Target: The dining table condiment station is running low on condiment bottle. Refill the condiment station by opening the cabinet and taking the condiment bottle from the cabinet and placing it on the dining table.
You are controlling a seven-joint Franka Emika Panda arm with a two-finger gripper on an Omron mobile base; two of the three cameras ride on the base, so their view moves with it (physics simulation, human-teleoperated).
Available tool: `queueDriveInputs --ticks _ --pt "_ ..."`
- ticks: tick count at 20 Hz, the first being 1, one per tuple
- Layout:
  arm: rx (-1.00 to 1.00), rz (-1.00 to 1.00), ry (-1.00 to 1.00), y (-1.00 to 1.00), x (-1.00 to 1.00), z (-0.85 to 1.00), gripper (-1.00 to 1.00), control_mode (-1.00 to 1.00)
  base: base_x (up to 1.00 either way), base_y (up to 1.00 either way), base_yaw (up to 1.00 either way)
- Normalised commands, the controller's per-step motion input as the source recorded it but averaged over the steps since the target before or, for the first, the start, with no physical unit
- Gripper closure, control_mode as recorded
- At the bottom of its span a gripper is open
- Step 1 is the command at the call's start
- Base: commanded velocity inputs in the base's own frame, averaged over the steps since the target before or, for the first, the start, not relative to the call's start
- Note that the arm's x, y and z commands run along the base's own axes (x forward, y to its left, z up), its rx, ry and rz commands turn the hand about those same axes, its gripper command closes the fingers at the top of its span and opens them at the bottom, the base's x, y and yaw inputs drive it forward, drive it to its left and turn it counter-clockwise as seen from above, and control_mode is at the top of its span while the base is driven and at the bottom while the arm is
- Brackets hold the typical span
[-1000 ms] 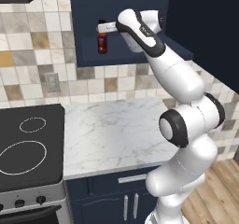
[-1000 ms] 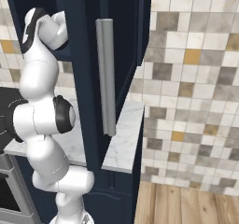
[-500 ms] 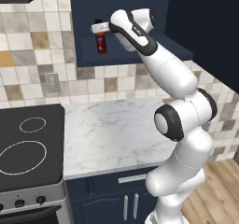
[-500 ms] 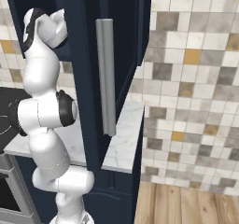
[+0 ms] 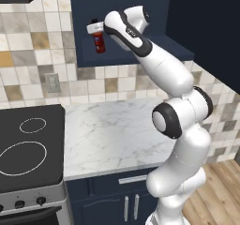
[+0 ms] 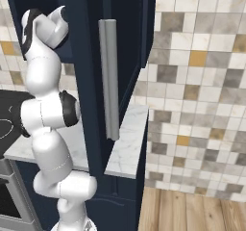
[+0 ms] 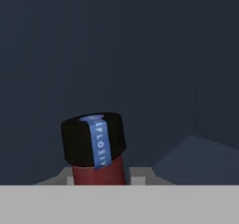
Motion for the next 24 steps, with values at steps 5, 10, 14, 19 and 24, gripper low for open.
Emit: queueDriveInputs --ticks 5,10,14,19,24 --pt "-0.05 0.01 0.06 0.27 0.03 -0.02 1.0 -1.0 0.0 0.0 0.0" --pt "0.0 0.01 0.02 0.08 0.0 0.0 1.0 -1.0 0.0 0.0 0.0" --pt "0.0 0.0 0.0 0.0 0.0 0.0 1.0 -1.0 0.0 0.0 0.0" --pt "0.0 0.0 -0.02 -0.01 -0.16 -0.04 1.0 -1.0 0.0 0.0 0.0" --pt "0.0 0.0 -0.09 -0.16 -0.84 -0.01 1.0 -1.0 0.0 0.0 0.0"
